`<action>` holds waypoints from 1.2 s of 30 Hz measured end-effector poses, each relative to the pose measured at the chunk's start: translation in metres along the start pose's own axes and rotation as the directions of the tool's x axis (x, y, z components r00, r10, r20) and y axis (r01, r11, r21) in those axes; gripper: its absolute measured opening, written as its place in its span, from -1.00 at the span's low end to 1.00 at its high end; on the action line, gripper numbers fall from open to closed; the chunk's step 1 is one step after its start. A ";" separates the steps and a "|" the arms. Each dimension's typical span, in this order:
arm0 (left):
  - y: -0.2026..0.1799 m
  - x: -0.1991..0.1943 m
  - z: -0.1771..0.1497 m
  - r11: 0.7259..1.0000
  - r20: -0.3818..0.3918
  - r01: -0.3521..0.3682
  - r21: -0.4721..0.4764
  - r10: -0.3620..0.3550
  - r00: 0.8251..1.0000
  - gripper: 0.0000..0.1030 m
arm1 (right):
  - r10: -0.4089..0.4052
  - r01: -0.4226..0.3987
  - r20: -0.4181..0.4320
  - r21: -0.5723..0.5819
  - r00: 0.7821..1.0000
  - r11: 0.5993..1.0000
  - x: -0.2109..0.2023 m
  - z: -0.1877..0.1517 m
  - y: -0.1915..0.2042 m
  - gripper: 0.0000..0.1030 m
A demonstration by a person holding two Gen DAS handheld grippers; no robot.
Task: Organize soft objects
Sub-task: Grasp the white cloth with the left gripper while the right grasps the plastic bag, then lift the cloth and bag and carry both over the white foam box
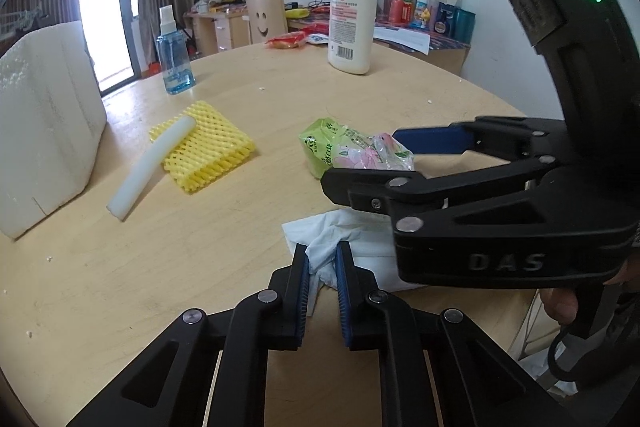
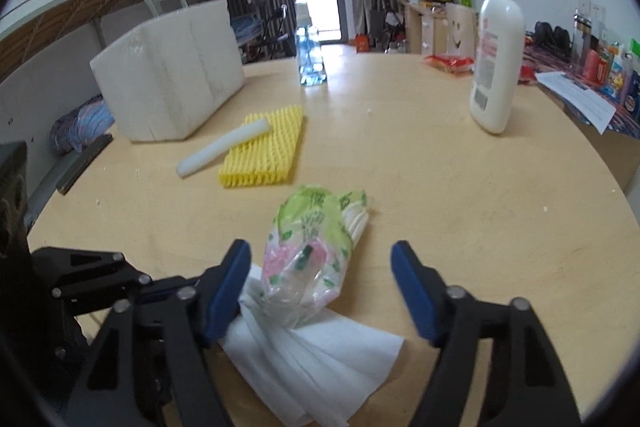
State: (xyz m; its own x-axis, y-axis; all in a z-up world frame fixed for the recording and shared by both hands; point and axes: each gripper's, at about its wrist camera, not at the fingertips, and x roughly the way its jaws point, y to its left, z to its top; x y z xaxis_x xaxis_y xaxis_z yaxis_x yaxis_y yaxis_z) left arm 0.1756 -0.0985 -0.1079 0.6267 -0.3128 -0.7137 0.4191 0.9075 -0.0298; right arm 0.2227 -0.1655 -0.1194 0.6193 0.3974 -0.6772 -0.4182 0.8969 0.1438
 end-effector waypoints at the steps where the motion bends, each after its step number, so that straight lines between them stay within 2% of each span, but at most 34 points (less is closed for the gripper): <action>1: 0.000 0.000 0.000 1.000 0.000 0.000 0.000 0.000 1.000 -0.74 | -0.002 0.002 -0.006 0.001 1.000 1.000 0.001 0.000 0.001 0.32; 5: -0.001 0.000 0.000 1.000 0.001 -0.002 0.002 0.002 1.000 -0.74 | -0.012 0.012 -0.031 0.010 0.999 1.000 0.005 -0.001 -0.002 0.07; 7: 0.000 0.000 -0.001 1.000 0.001 0.001 -0.001 -0.001 1.000 -0.74 | 0.002 -0.001 -0.035 0.021 0.999 1.000 0.006 -0.001 -0.005 -0.25; 10: -0.001 0.000 -0.001 1.000 0.001 0.003 0.003 -0.003 1.000 -0.75 | 0.011 -0.011 -0.015 0.042 1.000 0.999 0.003 -0.001 -0.011 -0.37; 15: -0.001 -0.006 -0.001 1.000 0.027 0.014 0.012 -0.014 1.000 -0.83 | 0.008 -0.010 0.026 0.059 1.000 0.998 -0.012 0.001 -0.015 -0.38; 23: 0.000 -0.023 0.002 1.000 0.073 0.015 -0.006 -0.014 0.997 -0.84 | -0.025 0.016 0.110 0.081 0.994 0.997 -0.045 -0.001 -0.022 -0.38; 30: 0.001 -0.053 0.007 1.000 0.146 -0.019 -0.013 0.021 0.989 -0.84 | -0.034 0.022 0.154 0.079 0.988 0.997 -0.064 0.001 -0.013 -0.38; 36: 0.004 -0.083 0.007 0.998 0.214 -0.058 -0.024 0.062 0.975 -0.84 | -0.041 0.028 0.216 0.064 0.976 0.998 -0.091 0.004 -0.001 -0.38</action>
State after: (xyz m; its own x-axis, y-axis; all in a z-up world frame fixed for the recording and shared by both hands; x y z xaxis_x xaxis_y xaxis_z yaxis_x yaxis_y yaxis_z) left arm 0.1304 -0.0708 -0.0437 0.7774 -0.3086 -0.5481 0.3660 0.9306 -0.0047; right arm 0.1687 -0.2018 -0.0549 0.7646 0.3926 -0.5111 -0.3573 0.9182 0.1709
